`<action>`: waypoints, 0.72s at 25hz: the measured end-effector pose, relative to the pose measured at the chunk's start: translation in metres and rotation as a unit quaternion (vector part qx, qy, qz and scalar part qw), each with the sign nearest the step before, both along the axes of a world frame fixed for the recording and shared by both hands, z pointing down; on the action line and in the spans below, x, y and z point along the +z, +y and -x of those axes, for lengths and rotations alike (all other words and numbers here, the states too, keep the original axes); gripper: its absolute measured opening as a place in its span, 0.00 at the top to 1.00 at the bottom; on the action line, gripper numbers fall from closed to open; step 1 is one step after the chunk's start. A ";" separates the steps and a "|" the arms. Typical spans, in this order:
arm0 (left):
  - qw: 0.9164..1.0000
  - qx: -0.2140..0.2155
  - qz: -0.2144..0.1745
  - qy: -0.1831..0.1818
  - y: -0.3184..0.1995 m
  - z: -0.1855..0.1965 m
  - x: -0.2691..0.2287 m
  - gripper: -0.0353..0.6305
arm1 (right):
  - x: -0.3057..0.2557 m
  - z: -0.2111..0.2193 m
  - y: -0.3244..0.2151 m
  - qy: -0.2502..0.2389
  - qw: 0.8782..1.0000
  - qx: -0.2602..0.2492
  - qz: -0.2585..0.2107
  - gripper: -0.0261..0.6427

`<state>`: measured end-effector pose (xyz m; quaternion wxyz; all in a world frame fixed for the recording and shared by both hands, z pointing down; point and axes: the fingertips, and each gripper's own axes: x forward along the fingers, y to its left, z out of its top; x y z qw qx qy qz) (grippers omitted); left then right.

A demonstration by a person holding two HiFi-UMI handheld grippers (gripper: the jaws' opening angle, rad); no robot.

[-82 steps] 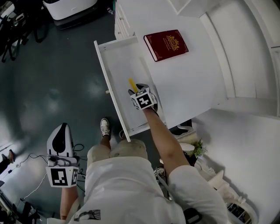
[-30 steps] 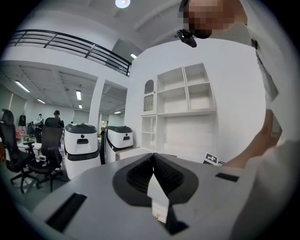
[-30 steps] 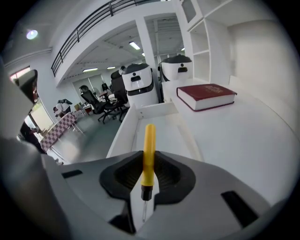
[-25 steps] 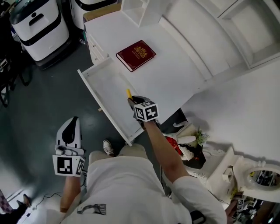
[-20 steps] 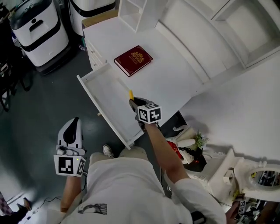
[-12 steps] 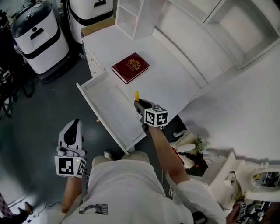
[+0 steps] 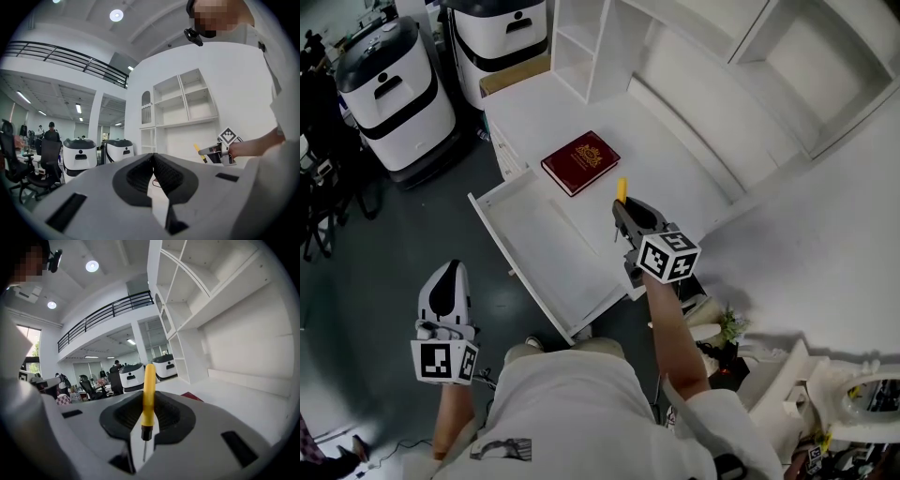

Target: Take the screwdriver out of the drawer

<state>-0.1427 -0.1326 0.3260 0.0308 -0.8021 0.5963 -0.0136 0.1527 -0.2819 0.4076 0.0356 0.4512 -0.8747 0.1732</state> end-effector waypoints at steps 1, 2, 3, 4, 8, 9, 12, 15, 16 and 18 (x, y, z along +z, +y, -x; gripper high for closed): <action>1.000 -0.004 -0.004 0.000 -0.001 0.001 -0.004 0.92 | -0.012 -0.002 -0.001 -0.003 1.000 -0.002 -0.012 0.84; 1.000 -0.007 -0.008 0.001 -0.002 0.002 -0.007 0.92 | -0.023 -0.005 -0.002 -0.007 1.000 -0.004 -0.024 0.84; 1.000 -0.011 -0.012 0.001 -0.003 0.003 -0.011 0.92 | -0.032 -0.007 -0.002 -0.010 0.999 -0.007 -0.034 0.84; 1.000 -0.013 -0.016 0.002 -0.003 0.003 -0.014 0.92 | -0.041 -0.008 -0.002 -0.012 0.999 -0.009 -0.044 0.84; 0.999 -0.024 -0.031 0.006 -0.005 0.006 -0.028 0.92 | -0.077 -0.017 0.000 -0.023 0.996 -0.011 -0.086 0.84; 0.999 -0.027 -0.035 0.006 -0.005 0.007 -0.031 0.92 | -0.087 -0.020 0.001 -0.027 0.995 -0.012 -0.097 0.84; 0.998 -0.038 -0.043 0.011 -0.006 0.011 -0.040 0.92 | -0.115 -0.024 0.008 -0.037 0.990 -0.016 -0.133 0.84; 0.997 -0.050 -0.049 0.012 -0.004 0.015 -0.047 0.92 | -0.139 -0.027 0.017 -0.040 0.985 -0.020 -0.165 0.84; 0.997 -0.053 -0.051 0.012 -0.003 0.016 -0.049 0.92 | -0.146 -0.029 0.021 -0.041 0.984 -0.020 -0.174 0.84; 0.997 -0.059 -0.054 0.012 -0.002 0.016 -0.053 0.92 | -0.161 -0.033 0.028 -0.049 0.980 -0.020 -0.191 0.84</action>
